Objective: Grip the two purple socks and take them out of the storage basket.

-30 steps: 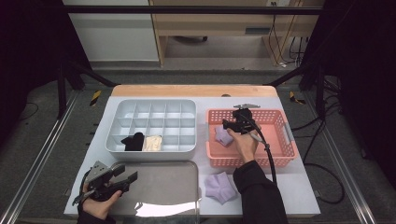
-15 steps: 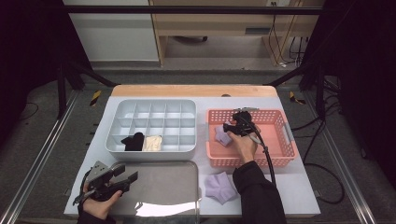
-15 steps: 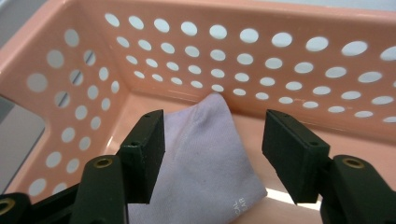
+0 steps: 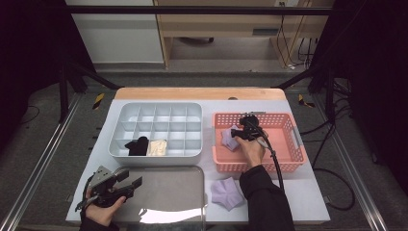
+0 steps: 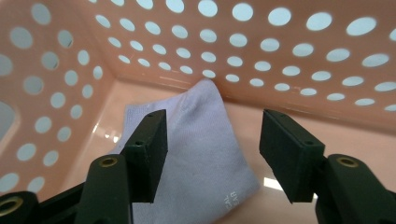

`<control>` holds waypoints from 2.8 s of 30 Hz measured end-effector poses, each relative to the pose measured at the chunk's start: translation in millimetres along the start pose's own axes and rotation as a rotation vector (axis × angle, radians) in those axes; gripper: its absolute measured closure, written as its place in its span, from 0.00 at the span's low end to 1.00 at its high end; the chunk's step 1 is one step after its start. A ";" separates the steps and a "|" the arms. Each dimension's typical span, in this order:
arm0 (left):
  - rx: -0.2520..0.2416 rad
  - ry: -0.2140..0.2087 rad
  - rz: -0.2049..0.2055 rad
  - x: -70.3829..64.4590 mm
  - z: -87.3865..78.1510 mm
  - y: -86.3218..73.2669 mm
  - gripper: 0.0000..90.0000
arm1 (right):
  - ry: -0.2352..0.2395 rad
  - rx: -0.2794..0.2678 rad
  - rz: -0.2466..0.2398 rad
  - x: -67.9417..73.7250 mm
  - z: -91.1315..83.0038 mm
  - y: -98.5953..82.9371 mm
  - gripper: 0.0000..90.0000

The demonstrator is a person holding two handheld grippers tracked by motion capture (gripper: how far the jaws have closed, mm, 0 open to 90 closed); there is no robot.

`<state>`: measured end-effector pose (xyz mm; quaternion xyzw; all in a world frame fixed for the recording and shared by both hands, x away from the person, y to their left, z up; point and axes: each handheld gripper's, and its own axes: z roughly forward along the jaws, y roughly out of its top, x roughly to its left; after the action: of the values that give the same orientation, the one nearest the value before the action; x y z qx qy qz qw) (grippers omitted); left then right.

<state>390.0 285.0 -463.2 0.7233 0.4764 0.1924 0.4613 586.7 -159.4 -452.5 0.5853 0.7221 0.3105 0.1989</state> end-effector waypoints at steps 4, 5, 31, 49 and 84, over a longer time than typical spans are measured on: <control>0.000 -0.001 0.003 0.1 -0.1 0.0 0.39 | -0.008 0.027 -0.001 0.3 2.2 -0.6 0.50; 0.000 -0.001 0.002 0.1 -0.2 0.0 0.39 | -0.005 0.039 0.005 0.1 2.8 -0.7 0.50; -0.005 0.004 -0.004 -0.6 -1.0 0.2 0.39 | 0.021 0.110 0.043 3.5 -9.8 3.4 0.92; 0.000 0.008 -0.002 -1.1 -1.0 0.4 0.39 | 0.057 -0.040 -0.065 15.1 -75.4 15.1 0.92; -0.003 0.005 -0.006 -5.8 -2.8 1.9 0.41 | 0.304 -0.285 -0.185 43.4 -198.4 -59.4 0.92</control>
<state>386.2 281.1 -459.3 0.7208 0.4794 0.1937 0.4616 404.5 -167.3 -345.3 0.4292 0.7431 0.4746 0.1959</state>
